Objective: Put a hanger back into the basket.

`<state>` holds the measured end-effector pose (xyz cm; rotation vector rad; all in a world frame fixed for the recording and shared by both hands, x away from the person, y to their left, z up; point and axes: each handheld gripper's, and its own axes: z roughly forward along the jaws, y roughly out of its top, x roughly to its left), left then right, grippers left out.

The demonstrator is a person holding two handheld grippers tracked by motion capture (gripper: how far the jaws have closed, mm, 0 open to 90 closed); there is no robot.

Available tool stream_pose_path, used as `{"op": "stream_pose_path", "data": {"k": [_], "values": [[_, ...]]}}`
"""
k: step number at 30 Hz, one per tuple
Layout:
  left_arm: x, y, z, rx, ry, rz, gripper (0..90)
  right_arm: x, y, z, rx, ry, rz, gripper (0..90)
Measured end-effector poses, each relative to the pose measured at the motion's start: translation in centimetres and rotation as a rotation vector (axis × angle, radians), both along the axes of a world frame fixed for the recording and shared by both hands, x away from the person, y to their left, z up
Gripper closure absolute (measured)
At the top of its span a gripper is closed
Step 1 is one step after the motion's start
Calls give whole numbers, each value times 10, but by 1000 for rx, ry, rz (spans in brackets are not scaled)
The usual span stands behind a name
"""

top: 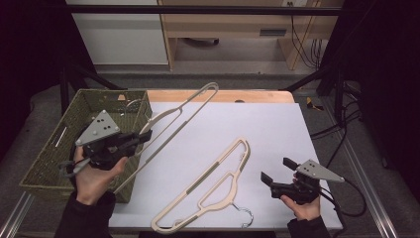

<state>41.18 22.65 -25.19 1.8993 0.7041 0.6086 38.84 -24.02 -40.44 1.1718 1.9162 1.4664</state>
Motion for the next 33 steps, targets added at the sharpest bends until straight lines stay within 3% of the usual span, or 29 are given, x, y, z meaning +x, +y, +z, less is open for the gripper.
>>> {"op": "stream_pose_path", "data": {"k": [7, 14, 21, 29, 33], "values": [[21, 15, 11, 23, 33, -26, 858, 0, 0, 0, 0, 1, -1, 54], [40, 37, 16, 9, 52, -24, 858, 0, 1, 0, 2, 6, -4, 54], [60, 83, 18, 36, 32, 52, 857, 1, 0, 0, -6, 5, -7, 50], [75, 120, 9, 59, 49, 86, 857, 1, 1, -1, -12, 9, -4, 49], [81, 136, -2, 72, 78, 114, 857, 1, 0, -1, -17, 8, -7, 49]]}}
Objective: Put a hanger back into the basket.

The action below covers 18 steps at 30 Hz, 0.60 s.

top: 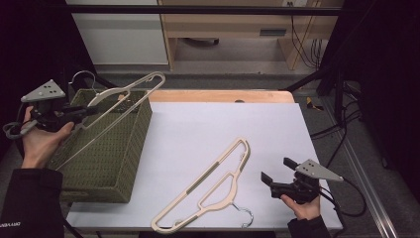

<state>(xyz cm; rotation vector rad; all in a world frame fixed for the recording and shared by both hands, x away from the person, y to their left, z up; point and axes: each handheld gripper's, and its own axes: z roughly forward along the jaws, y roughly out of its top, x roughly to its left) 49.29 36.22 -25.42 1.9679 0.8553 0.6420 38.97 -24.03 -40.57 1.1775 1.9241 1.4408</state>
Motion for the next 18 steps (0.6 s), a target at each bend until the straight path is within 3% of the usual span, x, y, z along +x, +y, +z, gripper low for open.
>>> {"op": "stream_pose_path", "data": {"k": [11, 18], "values": [[3, 36, -24, 13, -15, 62, 857, 1, 1, -1, -5, 3, -2, 48], [5, 53, -40, 24, 16, 95, 856, 1, 2, -3, -7, 10, 1, 48]]}}
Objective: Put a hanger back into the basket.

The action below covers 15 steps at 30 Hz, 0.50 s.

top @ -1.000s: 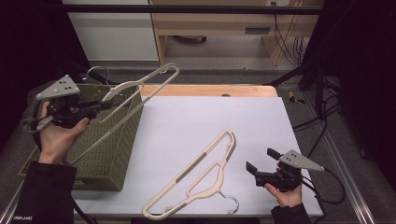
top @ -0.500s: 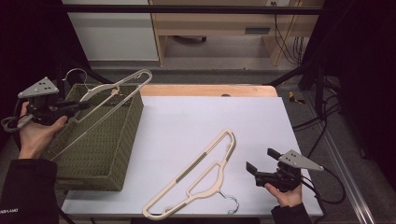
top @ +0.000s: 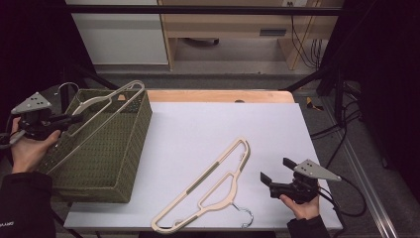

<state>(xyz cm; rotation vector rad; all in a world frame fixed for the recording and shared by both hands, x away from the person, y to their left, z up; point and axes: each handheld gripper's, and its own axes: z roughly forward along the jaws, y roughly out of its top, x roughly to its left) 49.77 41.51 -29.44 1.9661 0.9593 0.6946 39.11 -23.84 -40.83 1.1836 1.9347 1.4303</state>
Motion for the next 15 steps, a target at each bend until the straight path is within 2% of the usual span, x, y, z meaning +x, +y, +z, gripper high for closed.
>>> {"op": "stream_pose_path", "data": {"k": [2, 8, 10, 11, 13, 15], "values": [[0, 5, -7, 8, 13, 8, 857, 0, 0, 0, -1, 1, 0, 48], [1, 6, -20, 31, 28, 18, 857, 1, 1, -1, -3, 2, -4, 48], [2, 2, -31, 47, 44, 24, 857, 1, 1, -1, -2, 2, -2, 48], [2, 2, -31, 47, 44, 24, 857, 1, 1, -1, -2, 2, -2, 48], [5, -3, -44, 72, 65, 33, 857, 0, 1, -1, 3, 5, -1, 48], [5, -4, -52, 76, 71, 34, 856, 0, 1, -1, 2, 2, -3, 48]]}}
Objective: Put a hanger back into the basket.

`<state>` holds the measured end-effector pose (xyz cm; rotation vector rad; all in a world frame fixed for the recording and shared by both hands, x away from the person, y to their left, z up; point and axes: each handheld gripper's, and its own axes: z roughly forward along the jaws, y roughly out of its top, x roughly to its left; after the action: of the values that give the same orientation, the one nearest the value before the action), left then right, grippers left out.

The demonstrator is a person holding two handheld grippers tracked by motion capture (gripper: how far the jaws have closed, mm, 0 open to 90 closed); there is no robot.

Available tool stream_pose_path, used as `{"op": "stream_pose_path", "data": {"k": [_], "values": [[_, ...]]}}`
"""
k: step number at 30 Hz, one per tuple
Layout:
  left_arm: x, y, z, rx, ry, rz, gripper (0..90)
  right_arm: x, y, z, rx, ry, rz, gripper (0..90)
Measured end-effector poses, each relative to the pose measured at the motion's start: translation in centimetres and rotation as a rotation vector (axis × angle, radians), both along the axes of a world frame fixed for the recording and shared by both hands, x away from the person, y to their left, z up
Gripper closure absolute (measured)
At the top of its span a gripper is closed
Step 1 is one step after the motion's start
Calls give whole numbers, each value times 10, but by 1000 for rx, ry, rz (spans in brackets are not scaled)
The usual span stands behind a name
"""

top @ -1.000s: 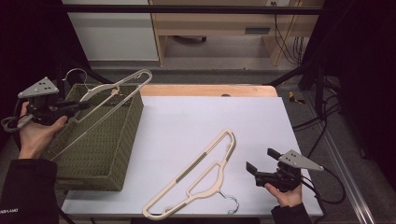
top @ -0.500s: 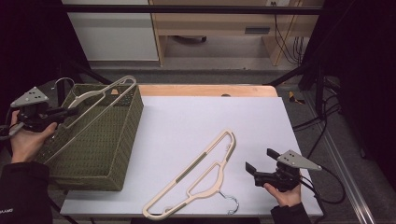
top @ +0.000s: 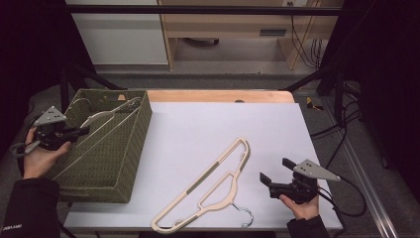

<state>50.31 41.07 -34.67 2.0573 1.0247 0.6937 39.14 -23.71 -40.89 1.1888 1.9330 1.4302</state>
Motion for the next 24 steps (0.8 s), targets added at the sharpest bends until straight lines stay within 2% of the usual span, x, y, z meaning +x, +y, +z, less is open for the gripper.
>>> {"op": "stream_pose_path", "data": {"k": [7, 8, 9, 12, 13, 14, 17, 21, 22, 23, 24], "values": [[-1, -9, -24, -3, 6, 7, 854, 1, 2, -1, -5, 3, 4, 48], [-1, -9, -24, -3, 6, 7, 852, 1, 2, -1, -5, 3, 4, 48], [-2, -13, -30, 15, 19, 9, 851, 0, 1, -1, -4, 3, 8, 48], [-2, -16, -33, 42, 41, 8, 845, 0, 1, 0, 1, -1, 4, 49], [-2, -18, -32, 40, 61, 2, 841, 0, 1, 0, 3, -2, 4, 50], [-2, -18, -32, 40, 61, 2, 837, 0, 2, 0, 5, 2, 3, 50], [-4, -21, -36, 65, 99, 4, 828, 0, 2, 0, 0, -4, 9, 50], [-5, -23, -42, 65, 109, -1, 806, -1, 2, 1, 2, -7, 12, 51], [-6, -24, -42, 74, 132, -14, 806, -1, 2, 1, 2, -7, 12, 51], [-6, -27, -43, 96, 130, -22, 799, -1, 2, 1, 2, -5, 12, 52], [-7, -29, -44, 96, 138, -27, 796, -1, 2, 1, 0, -6, 14, 52]]}}
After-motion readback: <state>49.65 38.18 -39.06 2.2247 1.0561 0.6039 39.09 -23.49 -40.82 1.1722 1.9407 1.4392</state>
